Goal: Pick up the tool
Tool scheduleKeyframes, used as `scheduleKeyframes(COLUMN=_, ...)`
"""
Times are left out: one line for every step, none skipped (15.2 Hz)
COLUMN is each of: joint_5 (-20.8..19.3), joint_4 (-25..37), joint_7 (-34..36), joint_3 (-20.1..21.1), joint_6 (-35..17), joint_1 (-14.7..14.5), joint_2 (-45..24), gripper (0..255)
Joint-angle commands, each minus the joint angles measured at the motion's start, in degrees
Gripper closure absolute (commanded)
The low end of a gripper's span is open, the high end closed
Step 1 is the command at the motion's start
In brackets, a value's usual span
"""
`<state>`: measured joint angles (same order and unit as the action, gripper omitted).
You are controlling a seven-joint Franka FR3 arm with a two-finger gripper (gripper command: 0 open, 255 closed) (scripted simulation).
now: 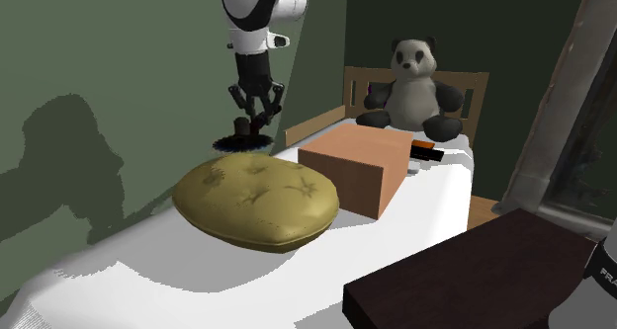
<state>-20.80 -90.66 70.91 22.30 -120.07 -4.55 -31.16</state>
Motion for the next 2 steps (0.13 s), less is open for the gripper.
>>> scheduleKeyframes(joint_5=0.2, joint_4=0.5, joint_7=-0.3, joint_3=0.1, joint_6=0.8, joint_1=0.1, joint_2=0.3, gripper=255)
scheduleKeyframes(joint_5=0.2, joint_4=0.5, joint_7=-0.3, joint_3=0.1, joint_6=0.8, joint_1=0.1, joint_2=0.3, gripper=255)
